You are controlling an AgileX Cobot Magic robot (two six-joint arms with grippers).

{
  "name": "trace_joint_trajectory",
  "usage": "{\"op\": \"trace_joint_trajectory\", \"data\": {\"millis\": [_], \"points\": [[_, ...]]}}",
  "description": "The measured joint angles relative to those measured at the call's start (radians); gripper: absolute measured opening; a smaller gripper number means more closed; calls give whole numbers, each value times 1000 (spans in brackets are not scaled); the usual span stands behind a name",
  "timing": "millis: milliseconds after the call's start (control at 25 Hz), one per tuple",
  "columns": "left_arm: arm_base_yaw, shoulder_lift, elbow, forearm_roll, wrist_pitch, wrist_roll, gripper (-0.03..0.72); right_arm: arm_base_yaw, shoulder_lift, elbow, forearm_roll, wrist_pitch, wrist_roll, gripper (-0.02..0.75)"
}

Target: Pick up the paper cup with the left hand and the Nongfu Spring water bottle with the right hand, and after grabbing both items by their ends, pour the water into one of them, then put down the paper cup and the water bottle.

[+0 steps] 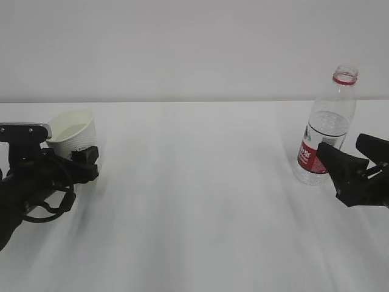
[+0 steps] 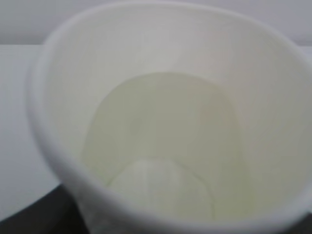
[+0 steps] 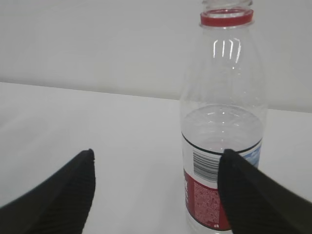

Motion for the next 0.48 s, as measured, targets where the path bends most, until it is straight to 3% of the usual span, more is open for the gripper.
{"op": "trace_joint_trajectory", "data": {"millis": [480], "points": [[0,4,0,0,0,2,486,0,0,0,0,0,0,589]]}}
